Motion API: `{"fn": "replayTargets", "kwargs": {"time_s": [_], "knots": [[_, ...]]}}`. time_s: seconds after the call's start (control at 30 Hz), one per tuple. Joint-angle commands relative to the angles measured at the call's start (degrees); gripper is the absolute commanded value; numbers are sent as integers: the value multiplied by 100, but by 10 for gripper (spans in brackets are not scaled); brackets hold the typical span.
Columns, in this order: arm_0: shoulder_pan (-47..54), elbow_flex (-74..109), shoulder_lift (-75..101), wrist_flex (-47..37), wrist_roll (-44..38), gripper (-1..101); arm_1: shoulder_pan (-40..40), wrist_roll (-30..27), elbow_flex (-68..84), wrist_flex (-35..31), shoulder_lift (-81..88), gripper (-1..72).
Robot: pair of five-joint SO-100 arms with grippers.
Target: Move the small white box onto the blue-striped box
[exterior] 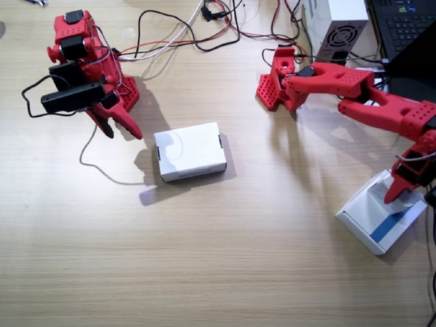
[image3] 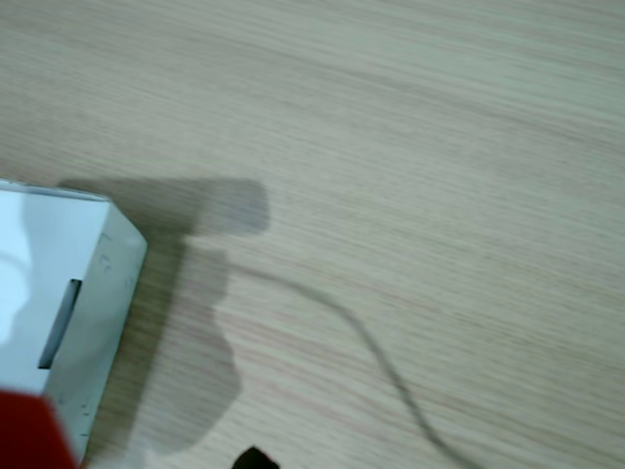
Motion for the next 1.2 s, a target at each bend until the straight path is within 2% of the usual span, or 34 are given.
{"fn": "replayTargets", "kwargs": {"time_s": [0.0,0.03,0.1,0.13,0.23,0.3,0.37,0.4,0.43,0.57,0.6,0.63,0.7,0.8,0.93,1.0,1.03,1.07,1.1,1.13,1.17], "knots": [[26,923,2215,114,-9,327,-167,9,-35,-123,114,551],[193,1433,2927,114,35,307,-176,26,-26,-132,114,552],[712,2742,4553,114,114,197,-176,62,-18,-158,123,552],[1037,3410,5326,114,-18,-1,-176,97,-18,-167,123,552],[1995,6135,7734,-202,-132,-1,35,97,132,-316,176,540],[2602,7787,9167,-422,-325,-1,352,-18,492,-527,264,396],[3023,9018,10160,-457,-483,-1,738,62,633,-606,404,134],[3155,9562,10468,-571,-606,-1,958,132,686,-642,475,32],[3208,10099,10679,-677,-668,-1,1195,-26,870,-668,606,18],[3111,12445,12261,-1310,-422,-1,2276,-1556,2549,-650,1960,2],[3023,13017,12744,-1406,-299,-1,2558,-1644,2628,-729,1925,2],[2918,13544,13210,-1450,-158,-1,2760,-1986,2751,-738,1960,2],[2681,14528,14256,-1415,105,-1,2918,-2813,3199,-844,1969,2],[2417,14792,14054,-1564,53,-2,3067,-3437,3252,-791,1978,2],[2786,14897,14203,-1670,-457,-1,2892,-3480,3252,-817,1978,4],[3050,14924,14203,-1723,-677,-1,2751,-3129,3252,-826,1978,2],[3226,14941,14203,-1740,-773,-1,2637,-2848,3252,-853,1978,12],[3437,14977,14212,-1793,-949,-1,2540,-2725,3252,-870,1978,76],[3630,15108,14212,-2013,-1239,0,2540,-2892,3252,-853,1978,59],[3709,15609,14229,-2584,-1406,0,2575,-2892,3252,-853,1978,49],[3612,16066,14194,-3032,-1046,1,2637,-2962,3252,-844,1978,49]]}}
